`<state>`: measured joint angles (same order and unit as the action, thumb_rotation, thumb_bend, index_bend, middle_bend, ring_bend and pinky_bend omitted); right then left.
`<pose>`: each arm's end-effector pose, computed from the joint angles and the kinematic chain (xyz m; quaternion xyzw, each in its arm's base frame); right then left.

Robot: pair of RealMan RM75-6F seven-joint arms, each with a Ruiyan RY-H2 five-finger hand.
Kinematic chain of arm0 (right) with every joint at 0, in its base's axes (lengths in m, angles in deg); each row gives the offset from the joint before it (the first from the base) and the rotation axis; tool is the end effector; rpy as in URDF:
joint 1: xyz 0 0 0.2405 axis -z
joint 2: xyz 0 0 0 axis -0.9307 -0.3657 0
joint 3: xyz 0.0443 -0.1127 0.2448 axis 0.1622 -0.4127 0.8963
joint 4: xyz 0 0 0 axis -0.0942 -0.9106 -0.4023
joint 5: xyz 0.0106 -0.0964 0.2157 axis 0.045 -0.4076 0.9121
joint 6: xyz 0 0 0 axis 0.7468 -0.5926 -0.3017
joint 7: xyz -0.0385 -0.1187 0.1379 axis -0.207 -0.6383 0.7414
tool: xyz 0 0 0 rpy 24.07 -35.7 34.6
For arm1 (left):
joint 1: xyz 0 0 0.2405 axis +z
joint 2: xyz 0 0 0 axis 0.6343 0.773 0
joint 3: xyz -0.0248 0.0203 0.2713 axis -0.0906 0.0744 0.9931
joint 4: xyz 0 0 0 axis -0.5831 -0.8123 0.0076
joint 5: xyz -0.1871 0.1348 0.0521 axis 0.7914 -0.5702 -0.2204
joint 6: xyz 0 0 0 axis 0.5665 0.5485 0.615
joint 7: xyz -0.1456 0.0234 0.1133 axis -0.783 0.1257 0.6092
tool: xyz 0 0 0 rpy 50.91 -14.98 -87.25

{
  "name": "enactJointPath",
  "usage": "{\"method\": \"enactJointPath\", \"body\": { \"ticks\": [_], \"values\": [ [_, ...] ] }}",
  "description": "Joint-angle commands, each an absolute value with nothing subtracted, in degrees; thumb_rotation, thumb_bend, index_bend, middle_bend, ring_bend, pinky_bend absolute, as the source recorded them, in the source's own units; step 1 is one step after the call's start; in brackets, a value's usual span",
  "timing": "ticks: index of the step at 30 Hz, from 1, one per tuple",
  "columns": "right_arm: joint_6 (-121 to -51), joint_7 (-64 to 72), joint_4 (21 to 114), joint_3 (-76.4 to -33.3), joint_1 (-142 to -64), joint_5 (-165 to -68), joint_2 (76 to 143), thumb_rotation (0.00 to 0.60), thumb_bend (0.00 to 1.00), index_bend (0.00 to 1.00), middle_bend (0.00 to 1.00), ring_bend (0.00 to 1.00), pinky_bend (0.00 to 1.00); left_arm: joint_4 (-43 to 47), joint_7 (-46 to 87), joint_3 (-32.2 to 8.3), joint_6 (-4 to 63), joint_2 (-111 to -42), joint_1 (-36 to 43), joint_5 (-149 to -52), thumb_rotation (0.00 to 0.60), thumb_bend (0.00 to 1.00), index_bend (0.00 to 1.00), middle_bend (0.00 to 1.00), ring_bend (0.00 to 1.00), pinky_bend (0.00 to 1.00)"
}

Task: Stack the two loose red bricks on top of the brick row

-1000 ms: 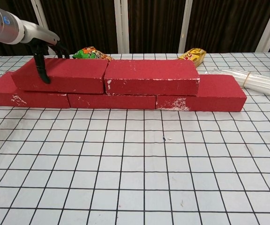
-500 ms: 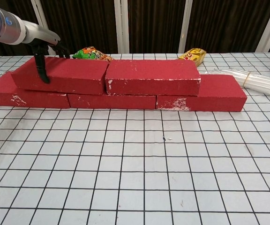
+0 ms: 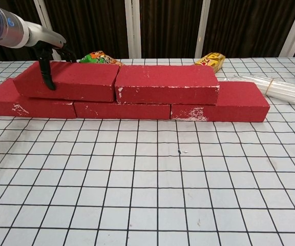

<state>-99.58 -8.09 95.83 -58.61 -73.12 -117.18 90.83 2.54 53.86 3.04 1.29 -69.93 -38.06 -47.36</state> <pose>-0.3621 -0.2235 0.1249 0.5003 -0.5102 0.2912 0.6361 -0.1452 0.5349 0.0234 -0.7400 -0.4006 -0.1517 0.5186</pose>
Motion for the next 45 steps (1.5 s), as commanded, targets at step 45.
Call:
{"method": "enactJointPath", "body": {
  "ticks": [45],
  "values": [
    [-99.63,-8.15,96.25,-58.32,-73.15,-116.08,90.77,0.6,0.13,0.0,0.0,0.0,0.0,6.44,58.32,2.28,3.17,-68.65,-38.92,-43.41,0.6,0.0,0.12,0.07,0.0,0.0]
  ]
}}
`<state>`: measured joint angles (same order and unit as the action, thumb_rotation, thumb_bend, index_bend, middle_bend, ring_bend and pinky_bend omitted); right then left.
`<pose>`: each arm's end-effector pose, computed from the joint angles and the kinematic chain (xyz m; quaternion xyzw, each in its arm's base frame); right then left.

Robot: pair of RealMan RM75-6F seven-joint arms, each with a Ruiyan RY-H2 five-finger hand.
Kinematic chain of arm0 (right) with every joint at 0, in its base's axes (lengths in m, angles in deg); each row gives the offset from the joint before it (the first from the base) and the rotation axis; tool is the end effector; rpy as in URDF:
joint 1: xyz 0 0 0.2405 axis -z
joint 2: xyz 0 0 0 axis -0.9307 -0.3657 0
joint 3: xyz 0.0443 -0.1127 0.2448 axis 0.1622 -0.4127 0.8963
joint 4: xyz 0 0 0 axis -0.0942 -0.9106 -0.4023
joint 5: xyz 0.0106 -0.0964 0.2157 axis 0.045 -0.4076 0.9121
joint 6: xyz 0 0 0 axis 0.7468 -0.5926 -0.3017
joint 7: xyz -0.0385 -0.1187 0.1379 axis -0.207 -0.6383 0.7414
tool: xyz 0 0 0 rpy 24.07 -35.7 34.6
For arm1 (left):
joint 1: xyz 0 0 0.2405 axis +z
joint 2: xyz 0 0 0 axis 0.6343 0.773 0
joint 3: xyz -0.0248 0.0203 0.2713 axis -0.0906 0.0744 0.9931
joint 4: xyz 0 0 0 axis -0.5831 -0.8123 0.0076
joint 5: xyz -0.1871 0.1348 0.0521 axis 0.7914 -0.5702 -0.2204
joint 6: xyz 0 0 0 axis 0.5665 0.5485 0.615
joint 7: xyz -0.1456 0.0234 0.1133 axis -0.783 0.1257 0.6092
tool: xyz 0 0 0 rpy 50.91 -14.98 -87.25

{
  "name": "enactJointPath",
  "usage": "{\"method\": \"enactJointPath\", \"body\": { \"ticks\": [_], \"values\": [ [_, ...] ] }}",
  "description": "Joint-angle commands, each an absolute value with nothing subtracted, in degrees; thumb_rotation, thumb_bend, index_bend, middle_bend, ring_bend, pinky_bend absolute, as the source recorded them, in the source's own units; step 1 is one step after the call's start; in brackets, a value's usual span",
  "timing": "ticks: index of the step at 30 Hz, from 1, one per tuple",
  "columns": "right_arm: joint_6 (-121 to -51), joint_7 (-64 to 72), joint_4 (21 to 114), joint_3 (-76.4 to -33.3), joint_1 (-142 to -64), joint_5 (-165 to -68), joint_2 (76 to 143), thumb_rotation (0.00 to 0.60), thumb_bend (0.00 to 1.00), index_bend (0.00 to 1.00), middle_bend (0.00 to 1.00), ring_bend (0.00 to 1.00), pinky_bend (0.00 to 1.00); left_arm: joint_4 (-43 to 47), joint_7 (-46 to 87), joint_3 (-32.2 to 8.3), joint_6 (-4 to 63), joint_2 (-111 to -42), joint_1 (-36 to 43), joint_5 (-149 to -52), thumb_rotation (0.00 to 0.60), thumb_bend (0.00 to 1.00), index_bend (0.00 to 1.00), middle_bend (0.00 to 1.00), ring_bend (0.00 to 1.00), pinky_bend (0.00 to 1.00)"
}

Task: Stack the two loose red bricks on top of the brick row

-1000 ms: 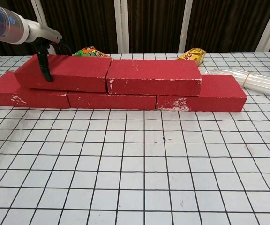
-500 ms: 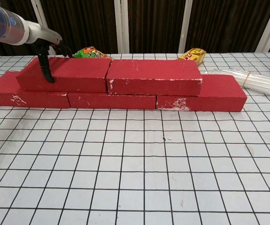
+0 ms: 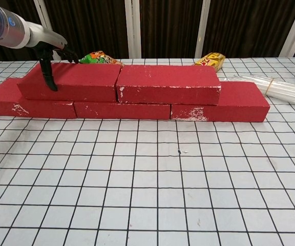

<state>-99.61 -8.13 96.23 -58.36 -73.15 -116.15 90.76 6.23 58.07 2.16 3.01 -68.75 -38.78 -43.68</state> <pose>-0.3629 -0.2235 0.1257 0.4933 -0.5151 0.2903 0.6380 -0.1384 0.5254 0.0222 -0.7417 -0.4015 -0.1410 0.5184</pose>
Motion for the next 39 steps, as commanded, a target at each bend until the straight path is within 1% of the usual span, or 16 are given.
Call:
{"method": "enactJointPath", "body": {
  "ticks": [1,8,15,20,28,33,39],
  "values": [
    [-99.61,-8.17,96.29,-58.31,-73.15,-115.96,90.77,0.6,0.13,0.0,0.0,0.0,0.0,6.62,58.5,2.31,3.32,-68.58,-39.02,-43.24,0.6,0.0,0.12,0.07,0.0,0.0],
    [-99.78,-8.33,96.55,-58.15,-73.12,-115.51,90.77,0.6,0.13,0.0,0.0,0.0,0.0,7.78,59.02,2.26,4.16,-68.06,-39.17,-42.8,0.6,0.0,0.12,0.08,0.0,0.0],
    [-99.74,-8.45,96.61,-58.24,-73.13,-115.5,90.8,0.6,0.13,0.0,0.0,0.0,0.0,9.9,58.69,1.79,5.34,-66.16,-38.72,-43.7,0.6,0.0,0.12,0.07,0.0,0.0],
    [-99.58,-8.58,96.67,-58.4,-73.21,-115.66,90.82,0.6,0.13,0.0,0.0,0.0,0.0,14.82,57.02,1.69,8.61,-61.79,-36.31,-48.87,0.6,0.0,0.12,0.07,0.0,0.0],
    [-99.53,-8.69,96.85,-58.51,-73.23,-115.68,90.83,0.6,0.13,0.0,0.0,0.0,0.0,20.78,53.21,3.13,10.73,-55.51,-29.96,-57.56,0.6,0.0,0.12,0.09,0.0,0.0],
    [-99.38,-9.02,96.91,-58.58,-73.37,-115.61,91.02,0.6,0.13,0.0,0.0,0.0,0.0,21.64,51.19,4.1,10.36,-53.73,-26.22,-62.12,0.6,0.0,0.12,0.09,0.0,0.0],
    [-99.33,-9.1,96.88,-58.62,-73.43,-115.55,91.2,0.6,0.13,0.0,0.0,0.0,0.0,20.38,49.55,4.59,9.07,-53.67,-23.29,-64.77,0.6,0.0,0.12,0.09,0.0,0.0]
  ]
}}
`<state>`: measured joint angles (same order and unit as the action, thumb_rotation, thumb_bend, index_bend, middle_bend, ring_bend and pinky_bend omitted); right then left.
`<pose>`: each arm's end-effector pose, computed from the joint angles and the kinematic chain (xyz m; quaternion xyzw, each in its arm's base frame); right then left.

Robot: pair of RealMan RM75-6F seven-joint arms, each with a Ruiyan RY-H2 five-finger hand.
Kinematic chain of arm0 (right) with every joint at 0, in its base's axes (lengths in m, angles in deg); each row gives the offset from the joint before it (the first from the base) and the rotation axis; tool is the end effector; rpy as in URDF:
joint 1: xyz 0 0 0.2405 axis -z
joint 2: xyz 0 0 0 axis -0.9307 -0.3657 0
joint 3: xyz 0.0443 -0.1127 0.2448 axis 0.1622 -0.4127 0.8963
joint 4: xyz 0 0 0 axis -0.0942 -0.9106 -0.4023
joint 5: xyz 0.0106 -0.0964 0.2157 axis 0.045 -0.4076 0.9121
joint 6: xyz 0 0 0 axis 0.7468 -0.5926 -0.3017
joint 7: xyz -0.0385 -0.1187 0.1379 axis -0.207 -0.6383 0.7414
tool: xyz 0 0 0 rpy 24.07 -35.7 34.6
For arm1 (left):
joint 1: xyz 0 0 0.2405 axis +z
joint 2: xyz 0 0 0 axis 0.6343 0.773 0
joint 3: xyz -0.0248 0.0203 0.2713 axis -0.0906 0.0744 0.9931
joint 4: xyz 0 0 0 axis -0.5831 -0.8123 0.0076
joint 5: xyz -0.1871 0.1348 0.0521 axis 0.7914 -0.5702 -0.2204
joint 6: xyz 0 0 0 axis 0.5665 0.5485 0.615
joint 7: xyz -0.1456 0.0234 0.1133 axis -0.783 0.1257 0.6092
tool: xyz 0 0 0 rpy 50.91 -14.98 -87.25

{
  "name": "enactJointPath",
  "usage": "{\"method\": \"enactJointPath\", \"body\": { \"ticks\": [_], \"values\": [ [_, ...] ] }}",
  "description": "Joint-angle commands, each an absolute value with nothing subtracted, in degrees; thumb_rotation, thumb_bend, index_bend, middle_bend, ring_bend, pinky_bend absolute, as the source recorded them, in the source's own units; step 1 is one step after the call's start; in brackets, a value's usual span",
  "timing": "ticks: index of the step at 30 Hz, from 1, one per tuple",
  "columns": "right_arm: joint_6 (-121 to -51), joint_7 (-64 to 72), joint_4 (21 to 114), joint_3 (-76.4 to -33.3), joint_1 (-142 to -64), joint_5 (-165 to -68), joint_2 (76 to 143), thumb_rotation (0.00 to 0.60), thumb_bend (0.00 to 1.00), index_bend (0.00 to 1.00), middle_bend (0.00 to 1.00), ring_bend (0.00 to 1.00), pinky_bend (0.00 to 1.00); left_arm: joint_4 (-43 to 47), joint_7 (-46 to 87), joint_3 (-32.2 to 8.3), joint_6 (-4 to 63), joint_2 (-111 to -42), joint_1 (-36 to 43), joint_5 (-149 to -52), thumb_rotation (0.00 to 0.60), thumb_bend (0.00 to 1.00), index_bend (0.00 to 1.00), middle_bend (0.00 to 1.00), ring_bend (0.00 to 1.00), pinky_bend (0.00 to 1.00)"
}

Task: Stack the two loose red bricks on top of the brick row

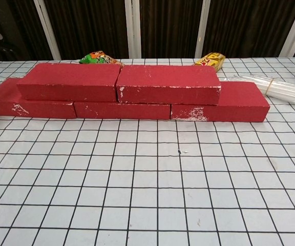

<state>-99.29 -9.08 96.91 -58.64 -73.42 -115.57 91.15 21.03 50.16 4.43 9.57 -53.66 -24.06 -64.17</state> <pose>-0.3603 -0.2229 0.1198 0.4959 -0.5209 0.2857 0.6334 -0.2310 0.4625 0.1003 -0.7307 -0.3878 -0.1231 0.5483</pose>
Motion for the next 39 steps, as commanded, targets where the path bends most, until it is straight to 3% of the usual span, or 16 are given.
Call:
{"method": "enactJointPath", "body": {
  "ticks": [1,39],
  "values": [
    [-99.34,-9.12,96.89,-58.61,-73.44,-115.54,91.24,0.6,0.13,0.0,0.0,0.0,0.0,19.96,49.36,4.62,8.83,-53.8,-22.95,-64.9,0.6,0.0,0.12,0.09,0.0,0.0],
    [-98.78,-8.72,96.61,-58.41,-73.71,-114.61,91.28,0.6,0.13,0.0,0.0,0.0,0.0,15.61,51.71,3.51,5.58,-58.98,-22.38,-64.08,0.6,0.0,0.12,0.09,0.0,0.0]
  ]
}}
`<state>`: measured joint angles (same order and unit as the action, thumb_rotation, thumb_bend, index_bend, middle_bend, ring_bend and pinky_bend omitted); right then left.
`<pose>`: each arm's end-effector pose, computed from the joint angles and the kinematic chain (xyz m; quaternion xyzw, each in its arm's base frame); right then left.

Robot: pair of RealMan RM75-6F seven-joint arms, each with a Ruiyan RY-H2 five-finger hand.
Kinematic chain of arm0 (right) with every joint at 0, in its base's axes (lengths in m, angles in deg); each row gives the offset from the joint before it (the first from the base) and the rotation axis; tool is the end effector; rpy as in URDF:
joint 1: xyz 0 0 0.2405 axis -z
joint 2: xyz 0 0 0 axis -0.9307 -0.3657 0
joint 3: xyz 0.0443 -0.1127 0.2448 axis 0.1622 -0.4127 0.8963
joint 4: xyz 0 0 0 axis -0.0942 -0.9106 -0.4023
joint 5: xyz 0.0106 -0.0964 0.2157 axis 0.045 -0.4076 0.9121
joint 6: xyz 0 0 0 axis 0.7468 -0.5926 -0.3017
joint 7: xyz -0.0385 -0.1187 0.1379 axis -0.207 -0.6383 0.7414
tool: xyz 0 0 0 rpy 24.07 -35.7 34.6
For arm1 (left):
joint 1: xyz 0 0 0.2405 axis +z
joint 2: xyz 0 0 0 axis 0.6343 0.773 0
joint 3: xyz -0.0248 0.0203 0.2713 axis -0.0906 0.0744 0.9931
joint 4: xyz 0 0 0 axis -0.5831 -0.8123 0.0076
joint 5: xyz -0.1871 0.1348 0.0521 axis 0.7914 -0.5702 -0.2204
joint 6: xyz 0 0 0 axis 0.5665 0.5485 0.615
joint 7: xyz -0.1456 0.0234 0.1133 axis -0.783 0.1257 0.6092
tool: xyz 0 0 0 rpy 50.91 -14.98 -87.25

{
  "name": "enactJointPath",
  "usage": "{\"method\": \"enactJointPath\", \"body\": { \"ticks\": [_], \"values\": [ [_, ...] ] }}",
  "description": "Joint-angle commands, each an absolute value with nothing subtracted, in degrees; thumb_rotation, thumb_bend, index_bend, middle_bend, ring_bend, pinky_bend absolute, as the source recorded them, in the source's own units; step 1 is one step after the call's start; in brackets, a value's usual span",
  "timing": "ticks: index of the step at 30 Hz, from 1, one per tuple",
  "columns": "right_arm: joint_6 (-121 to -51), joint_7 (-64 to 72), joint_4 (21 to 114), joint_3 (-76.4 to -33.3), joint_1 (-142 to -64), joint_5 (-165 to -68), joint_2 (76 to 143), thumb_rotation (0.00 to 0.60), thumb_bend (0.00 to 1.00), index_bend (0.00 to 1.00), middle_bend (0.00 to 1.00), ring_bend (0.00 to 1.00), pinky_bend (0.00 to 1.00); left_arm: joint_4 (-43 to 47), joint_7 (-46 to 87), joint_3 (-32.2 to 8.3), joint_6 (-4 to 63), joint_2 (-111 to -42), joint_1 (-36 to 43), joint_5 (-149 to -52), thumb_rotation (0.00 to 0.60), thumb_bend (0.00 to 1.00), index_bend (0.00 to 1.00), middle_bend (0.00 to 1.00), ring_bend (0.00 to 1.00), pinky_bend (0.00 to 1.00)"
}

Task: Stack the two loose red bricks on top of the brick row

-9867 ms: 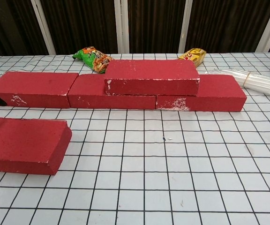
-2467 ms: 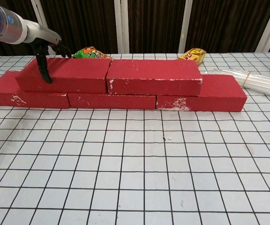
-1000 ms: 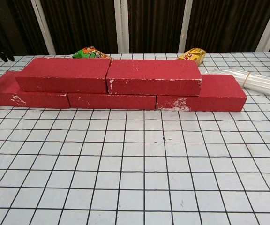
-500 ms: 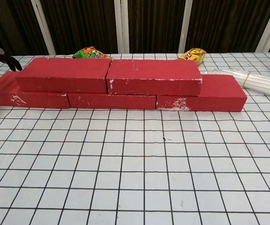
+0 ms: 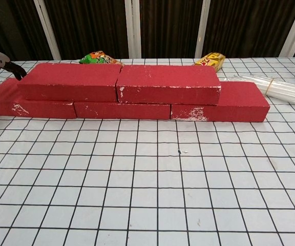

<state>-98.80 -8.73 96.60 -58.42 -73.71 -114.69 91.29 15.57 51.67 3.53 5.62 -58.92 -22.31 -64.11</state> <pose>-0.3626 -0.2247 0.1191 0.4916 -0.5258 0.2849 0.6330 -0.2470 0.4635 0.0676 -0.7440 -0.3981 -0.1013 0.5269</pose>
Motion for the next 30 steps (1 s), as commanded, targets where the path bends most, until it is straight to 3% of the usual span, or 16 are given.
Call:
{"method": "enactJointPath", "body": {
  "ticks": [1,17,24,27,30],
  "values": [
    [-98.79,-8.72,96.63,-58.39,-73.71,-114.58,91.28,0.6,0.13,0.0,0.0,0.0,0.0,15.64,51.69,3.47,5.56,-59.0,-22.41,-64.04,0.6,0.0,0.12,0.09,0.0,0.0],
    [-98.89,-8.8,96.9,-58.51,-73.71,-114.71,91.23,0.6,0.13,0.0,0.0,0.0,0.0,18.09,51.08,3.27,5.79,-57.13,-22.5,-64.9,0.6,0.0,0.14,0.09,0.0,0.0],
    [-98.65,-8.75,97.01,-58.72,-73.79,-115.05,91.22,0.6,0.13,0.0,0.0,0.0,0.0,26.88,47.17,2.33,8.05,-49.04,-20.23,-67.02,0.6,0.0,0.19,0.1,0.0,0.0],
    [-98.57,-8.81,96.99,-58.94,-73.85,-115.57,91.26,0.6,0.13,0.0,0.0,0.0,0.0,33.76,40.66,0.72,11.95,-43.9,-15.17,-73.16,0.6,0.0,0.18,0.09,0.0,0.0],
    [-98.73,-9.13,96.64,-59.41,-74.01,-117.19,91.53,0.6,0.13,0.0,0.0,0.0,0.0,37.88,34.03,0.7,19.92,-41.47,-7.15,-84.66,0.6,0.0,0.15,0.07,0.0,0.0]
  ]
}}
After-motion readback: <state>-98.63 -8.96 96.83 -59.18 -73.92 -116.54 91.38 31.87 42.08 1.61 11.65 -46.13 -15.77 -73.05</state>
